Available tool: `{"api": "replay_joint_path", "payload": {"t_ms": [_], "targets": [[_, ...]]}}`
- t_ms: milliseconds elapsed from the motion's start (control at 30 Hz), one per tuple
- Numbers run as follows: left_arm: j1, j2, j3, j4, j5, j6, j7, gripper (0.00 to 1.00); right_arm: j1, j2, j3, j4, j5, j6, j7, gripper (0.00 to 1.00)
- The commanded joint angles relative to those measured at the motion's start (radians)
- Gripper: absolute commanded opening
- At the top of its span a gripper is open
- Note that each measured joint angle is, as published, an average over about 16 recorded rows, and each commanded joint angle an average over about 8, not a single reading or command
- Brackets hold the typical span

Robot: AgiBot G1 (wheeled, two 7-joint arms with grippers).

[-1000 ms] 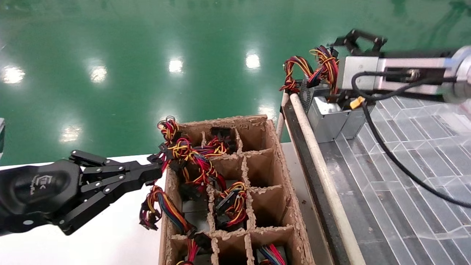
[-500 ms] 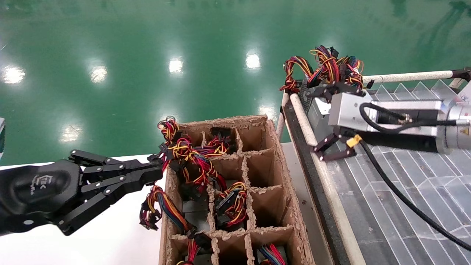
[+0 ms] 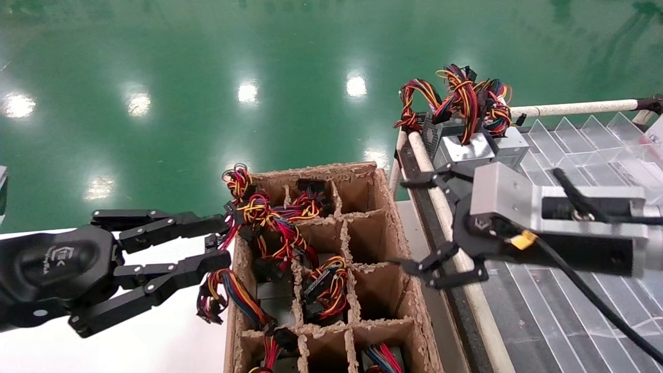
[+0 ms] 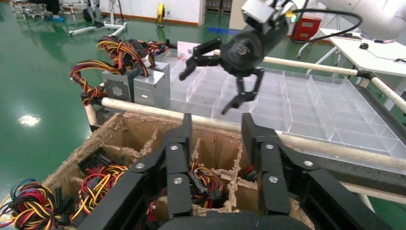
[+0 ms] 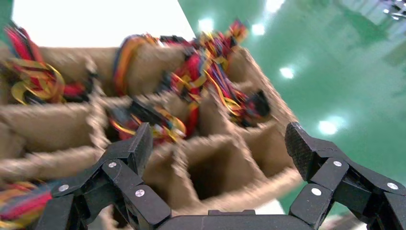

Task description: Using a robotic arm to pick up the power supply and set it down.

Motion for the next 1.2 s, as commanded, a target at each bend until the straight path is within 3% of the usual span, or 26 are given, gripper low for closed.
{"api": "replay_joint_path", "payload": {"t_ms": [33, 800, 1200], "targets": [[0.0, 0.0, 0.0, 0.0, 0.0, 0.0, 0.0, 1.0, -0.024, 0.002, 0.019, -0.002, 0.041, -0.022, 0.006, 1.0], [0.0, 0.0, 0.0, 0.0, 0.0, 0.0, 0.0, 1.0, -0.274, 0.027, 0.217, -0.027, 0.465, -0.246, 0.068, 1.0], [0.0, 0.0, 0.0, 0.0, 0.0, 0.0, 0.0, 1.0, -0.281, 0.028, 0.223, -0.028, 0.478, -0.252, 0.069, 1.0]]}}
